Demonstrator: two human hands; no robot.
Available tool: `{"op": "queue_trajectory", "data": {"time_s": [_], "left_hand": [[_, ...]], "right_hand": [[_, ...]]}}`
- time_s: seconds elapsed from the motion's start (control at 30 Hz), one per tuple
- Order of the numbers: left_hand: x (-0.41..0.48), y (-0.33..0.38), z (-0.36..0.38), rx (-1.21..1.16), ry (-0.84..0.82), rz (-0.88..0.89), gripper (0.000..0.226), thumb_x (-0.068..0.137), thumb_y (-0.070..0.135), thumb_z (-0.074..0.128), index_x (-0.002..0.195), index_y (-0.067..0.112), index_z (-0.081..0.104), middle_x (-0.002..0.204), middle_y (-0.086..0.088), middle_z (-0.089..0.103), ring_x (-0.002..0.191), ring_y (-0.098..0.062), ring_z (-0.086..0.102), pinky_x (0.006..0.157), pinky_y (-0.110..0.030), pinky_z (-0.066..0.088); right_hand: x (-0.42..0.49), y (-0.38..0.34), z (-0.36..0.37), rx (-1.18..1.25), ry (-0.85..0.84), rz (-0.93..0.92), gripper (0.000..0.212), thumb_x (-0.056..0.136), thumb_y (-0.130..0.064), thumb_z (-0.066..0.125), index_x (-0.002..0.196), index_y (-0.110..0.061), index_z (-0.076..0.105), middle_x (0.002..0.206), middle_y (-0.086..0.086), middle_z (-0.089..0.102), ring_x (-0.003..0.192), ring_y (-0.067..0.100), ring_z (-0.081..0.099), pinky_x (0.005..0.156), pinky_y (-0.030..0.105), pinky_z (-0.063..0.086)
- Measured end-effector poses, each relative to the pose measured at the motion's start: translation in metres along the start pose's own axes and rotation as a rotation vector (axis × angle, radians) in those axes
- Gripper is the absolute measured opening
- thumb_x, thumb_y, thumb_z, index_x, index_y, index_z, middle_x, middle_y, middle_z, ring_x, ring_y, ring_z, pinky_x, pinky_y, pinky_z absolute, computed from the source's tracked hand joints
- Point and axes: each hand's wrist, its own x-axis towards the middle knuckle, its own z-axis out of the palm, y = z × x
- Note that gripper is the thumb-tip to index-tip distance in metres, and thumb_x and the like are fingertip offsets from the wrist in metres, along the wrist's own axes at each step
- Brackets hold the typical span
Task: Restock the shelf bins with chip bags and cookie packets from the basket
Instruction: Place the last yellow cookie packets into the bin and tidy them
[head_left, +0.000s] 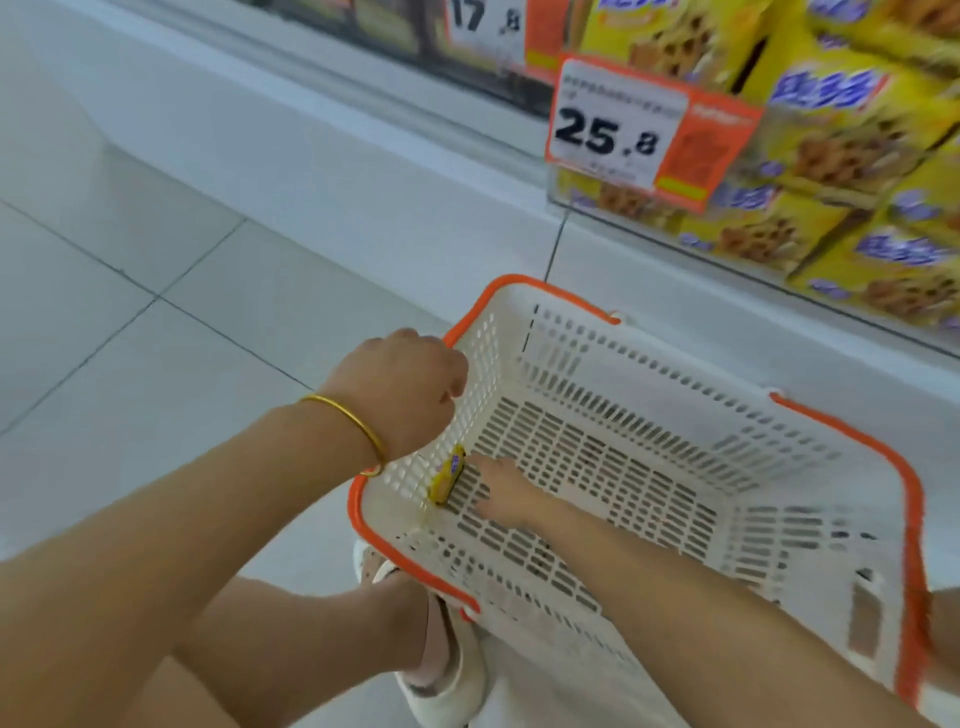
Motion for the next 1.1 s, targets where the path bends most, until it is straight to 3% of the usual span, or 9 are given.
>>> {"op": "queue_trajectory", "data": {"time_s": [0.1,0.23,0.33,0.47,0.63,0.73,0.87,0.97,1.1], "left_hand": [[0.004,-0.014,0.003,-0.014,-0.025,-0.017,0.030,0.093,0.019,0.040,0.117,0.027,0.055,0.120,0.005,0.056,0.113,-0.017,0.045,0.096,-0.034,0.040],[0.009,-0.027,0.007,-0.052,-0.046,-0.045,0.028,0.095,0.021,0.039,0.118,0.027,0.054,0.117,0.005,0.056,0.111,-0.016,0.044,0.094,-0.034,0.041],[0.011,-0.030,0.007,-0.086,-0.064,-0.062,0.028,0.094,0.021,0.039,0.117,0.027,0.054,0.116,0.005,0.056,0.111,-0.015,0.044,0.094,-0.034,0.042],[0.014,-0.028,0.001,-0.118,-0.037,-0.044,0.027,0.094,0.021,0.040,0.115,0.026,0.055,0.114,0.005,0.057,0.110,-0.016,0.045,0.093,-0.035,0.043],[0.017,-0.024,-0.004,-0.112,-0.046,-0.035,0.026,0.094,0.021,0.039,0.114,0.024,0.054,0.112,0.002,0.057,0.108,-0.018,0.046,0.092,-0.038,0.044],[0.021,-0.018,-0.005,-0.095,-0.115,-0.035,0.026,0.095,0.023,0.039,0.117,0.024,0.054,0.117,0.001,0.056,0.110,-0.019,0.048,0.094,-0.038,0.044],[0.026,-0.005,-0.007,-0.110,-0.175,-0.021,0.031,0.095,0.028,0.044,0.125,0.022,0.050,0.125,-0.002,0.055,0.113,-0.021,0.051,0.097,-0.035,0.042],[0.026,0.019,-0.014,-0.224,-0.249,-0.046,0.049,0.095,0.038,0.049,0.138,0.017,0.038,0.134,-0.005,0.050,0.118,-0.020,0.051,0.095,-0.028,0.040],[0.028,0.066,-0.030,-0.491,-0.232,-0.016,0.053,0.089,0.042,0.058,0.132,0.017,0.041,0.112,-0.001,0.058,0.090,-0.015,0.058,0.074,-0.021,0.043]], "right_hand": [[0.027,-0.008,0.017,0.086,0.030,0.058,0.061,0.089,-0.014,0.058,0.144,-0.019,0.032,0.147,0.015,0.031,0.131,0.034,0.036,0.107,0.037,0.034],[0.050,-0.021,0.038,0.266,0.003,0.191,0.041,0.091,-0.009,0.049,0.130,-0.018,0.039,0.123,0.015,0.038,0.085,0.026,0.048,0.065,0.032,0.041],[0.059,-0.020,0.047,0.288,0.102,0.256,0.015,0.090,-0.009,0.045,0.097,-0.018,0.036,0.110,0.014,0.038,0.074,0.024,0.041,0.056,0.031,0.036],[0.060,-0.014,0.049,0.379,0.176,0.277,0.027,0.089,0.000,0.048,0.072,-0.017,0.035,0.077,0.001,0.042,0.063,0.013,0.040,0.050,0.022,0.035],[0.048,-0.007,0.040,0.581,0.213,0.314,0.032,0.085,0.009,0.052,0.072,-0.016,0.038,0.072,0.003,0.041,0.061,0.017,0.041,0.057,0.031,0.043],[0.015,0.002,0.011,0.829,0.120,0.158,0.031,0.087,0.008,0.057,0.076,-0.013,0.038,0.074,0.006,0.042,0.064,0.021,0.050,0.068,0.036,0.050],[-0.048,0.010,-0.039,0.989,0.078,-0.130,0.034,0.087,0.011,0.057,0.074,-0.013,0.036,0.080,0.005,0.040,0.067,0.015,0.059,0.063,0.029,0.052],[-0.098,0.009,-0.074,1.021,0.129,-0.287,0.037,0.086,0.011,0.058,0.073,-0.014,0.034,0.085,0.010,0.036,0.078,0.025,0.055,0.065,0.031,0.054],[-0.167,0.002,-0.115,1.111,0.218,-0.494,0.037,0.075,0.004,0.064,0.071,-0.014,0.032,0.075,0.008,0.034,0.068,0.023,0.051,0.061,0.032,0.052]]}}
